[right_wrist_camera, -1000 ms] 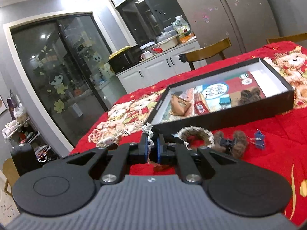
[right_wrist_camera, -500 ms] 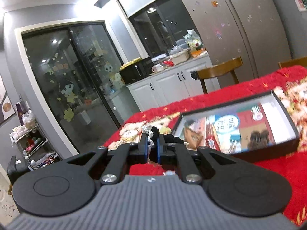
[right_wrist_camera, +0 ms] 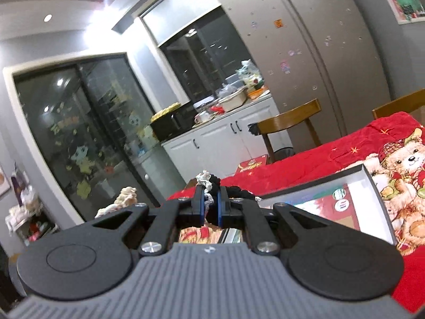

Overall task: Organize objects
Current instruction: 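Move the held scrunchies with both tools over the open black box, then open both tools to drop the scrunchies into the black box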

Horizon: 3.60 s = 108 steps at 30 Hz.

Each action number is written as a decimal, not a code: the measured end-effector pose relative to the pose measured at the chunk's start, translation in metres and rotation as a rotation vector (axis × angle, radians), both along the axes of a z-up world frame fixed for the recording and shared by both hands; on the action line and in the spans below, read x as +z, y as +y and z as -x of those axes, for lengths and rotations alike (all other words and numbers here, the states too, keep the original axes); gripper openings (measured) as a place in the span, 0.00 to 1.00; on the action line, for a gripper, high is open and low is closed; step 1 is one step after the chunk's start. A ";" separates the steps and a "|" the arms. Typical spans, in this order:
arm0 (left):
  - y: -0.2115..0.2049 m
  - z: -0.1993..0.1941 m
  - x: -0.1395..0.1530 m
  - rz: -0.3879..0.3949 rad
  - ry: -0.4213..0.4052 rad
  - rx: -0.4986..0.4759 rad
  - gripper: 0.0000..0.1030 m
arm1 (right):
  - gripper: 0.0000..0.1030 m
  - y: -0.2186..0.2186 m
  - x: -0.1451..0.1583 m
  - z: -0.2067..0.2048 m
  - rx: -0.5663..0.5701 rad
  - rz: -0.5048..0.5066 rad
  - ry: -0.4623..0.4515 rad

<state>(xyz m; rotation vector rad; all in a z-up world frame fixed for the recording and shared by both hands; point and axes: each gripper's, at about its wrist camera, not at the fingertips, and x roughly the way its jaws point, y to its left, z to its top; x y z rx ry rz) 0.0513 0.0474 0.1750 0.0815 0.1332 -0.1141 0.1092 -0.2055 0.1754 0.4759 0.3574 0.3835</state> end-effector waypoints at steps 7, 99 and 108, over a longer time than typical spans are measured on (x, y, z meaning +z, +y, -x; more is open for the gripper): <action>-0.024 -0.032 0.033 0.016 -0.027 -0.021 0.17 | 0.11 -0.010 0.012 -0.024 0.012 -0.044 -0.022; -0.035 -0.291 -0.137 0.133 0.641 -0.087 0.18 | 0.17 0.016 -0.137 -0.197 0.052 0.070 0.474; -0.019 -0.290 -0.122 0.154 0.628 -0.088 0.39 | 0.67 0.016 -0.127 -0.196 0.095 0.033 0.465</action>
